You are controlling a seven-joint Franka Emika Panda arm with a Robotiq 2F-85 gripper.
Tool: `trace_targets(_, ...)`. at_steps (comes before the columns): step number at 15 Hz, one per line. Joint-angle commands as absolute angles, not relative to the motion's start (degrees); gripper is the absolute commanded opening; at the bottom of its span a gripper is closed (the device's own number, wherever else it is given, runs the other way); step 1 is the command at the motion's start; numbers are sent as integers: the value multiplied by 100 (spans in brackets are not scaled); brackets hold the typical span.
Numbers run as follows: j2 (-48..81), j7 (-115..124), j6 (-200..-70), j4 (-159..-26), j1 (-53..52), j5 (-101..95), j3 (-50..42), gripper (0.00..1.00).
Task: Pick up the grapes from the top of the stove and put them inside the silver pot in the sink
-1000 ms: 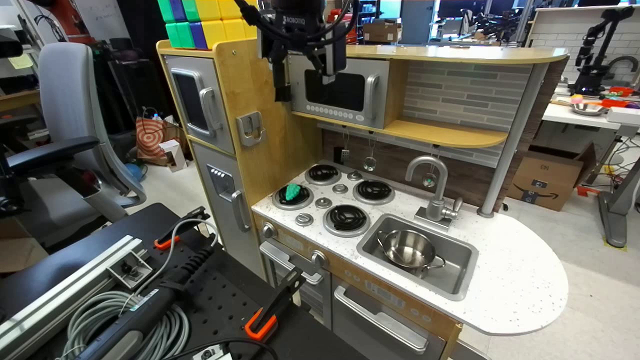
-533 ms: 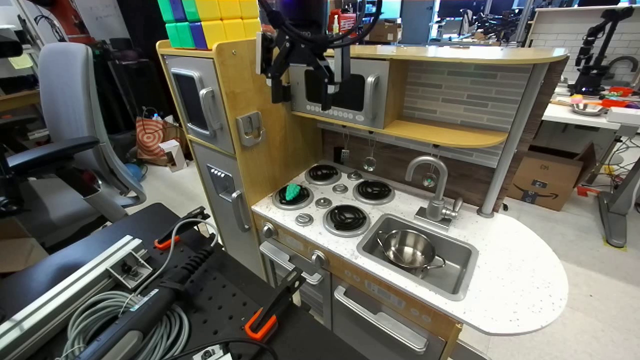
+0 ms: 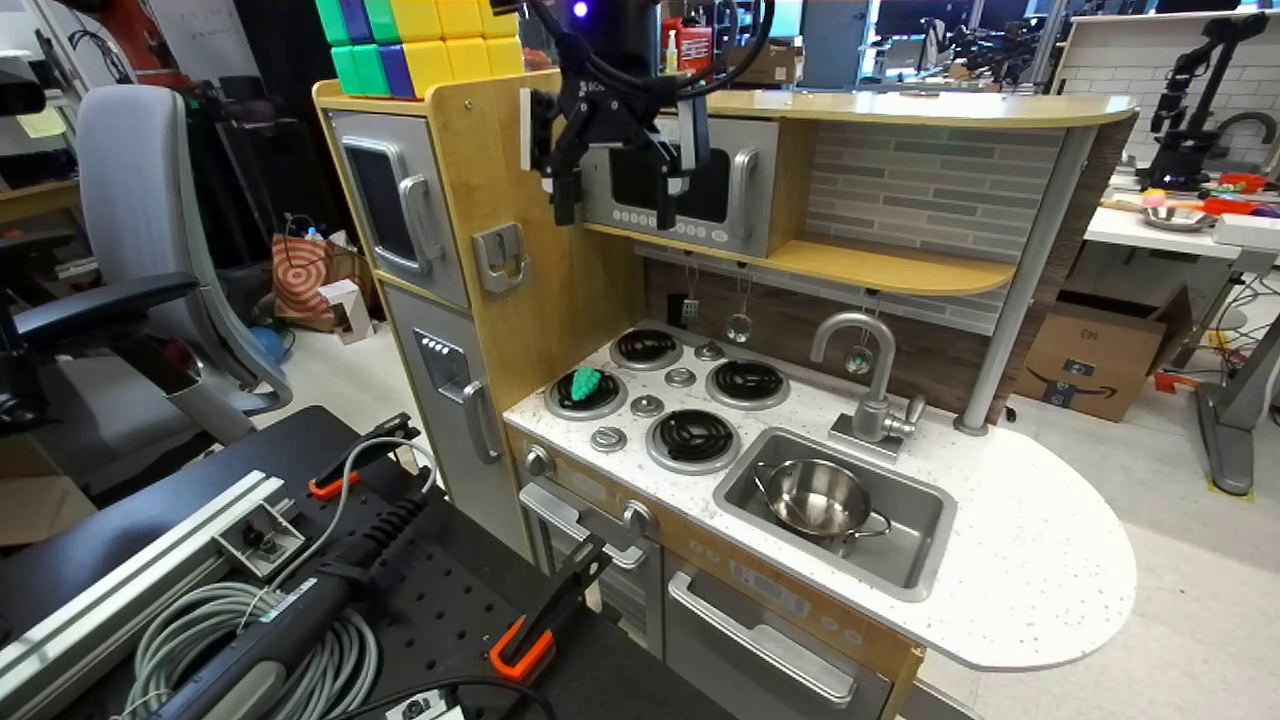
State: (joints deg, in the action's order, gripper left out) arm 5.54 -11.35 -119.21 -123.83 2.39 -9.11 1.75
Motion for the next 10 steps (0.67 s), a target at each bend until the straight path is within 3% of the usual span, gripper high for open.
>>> trace_targets(1,728,-2054,-11806,-12306,157,-1094,169,100)
trace_targets(6,707,-3131,-12109,-12444,71,-1233,307,100)
trace_targets(10,694,-2908,-13953,-13082,-51,-1385,420,100)
